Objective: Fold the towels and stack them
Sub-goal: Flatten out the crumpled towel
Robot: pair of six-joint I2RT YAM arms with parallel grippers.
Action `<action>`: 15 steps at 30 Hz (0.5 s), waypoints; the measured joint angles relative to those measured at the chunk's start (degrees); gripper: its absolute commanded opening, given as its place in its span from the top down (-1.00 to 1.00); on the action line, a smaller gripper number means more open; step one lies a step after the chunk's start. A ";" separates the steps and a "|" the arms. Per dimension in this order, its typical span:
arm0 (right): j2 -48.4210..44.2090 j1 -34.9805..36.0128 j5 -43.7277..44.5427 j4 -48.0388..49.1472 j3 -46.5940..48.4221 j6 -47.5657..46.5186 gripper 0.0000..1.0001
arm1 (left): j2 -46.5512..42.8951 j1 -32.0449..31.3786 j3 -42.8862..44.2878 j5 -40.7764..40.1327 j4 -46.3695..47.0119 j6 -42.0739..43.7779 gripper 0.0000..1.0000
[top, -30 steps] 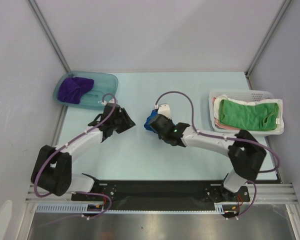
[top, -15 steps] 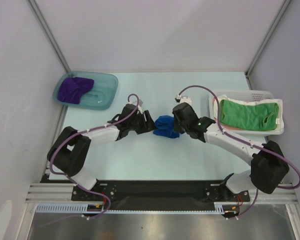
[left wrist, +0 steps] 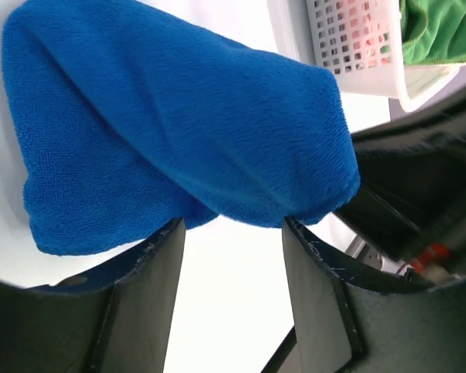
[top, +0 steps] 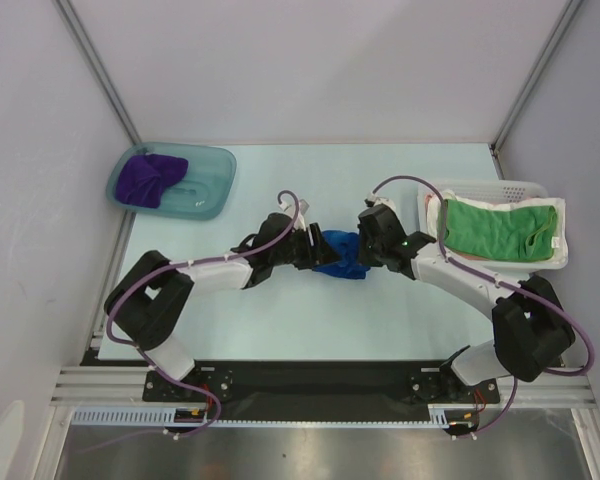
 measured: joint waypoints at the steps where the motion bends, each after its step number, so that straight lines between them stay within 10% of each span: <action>1: 0.00 -0.63 0.00 -0.04 -0.46 0.02 0.51 | 0.11 0.00 0.42 -0.11 -0.37 0.00 -0.07; 9: -0.57 -2.67 0.26 -0.13 -3.91 0.39 0.19 | 7.10 -0.02 14.69 -1.90 -6.86 0.92 -0.21; 15: -1.40 -4.35 0.39 0.39 -5.16 0.02 0.67 | 7.15 -0.02 15.50 -7.23 -14.12 1.25 -0.40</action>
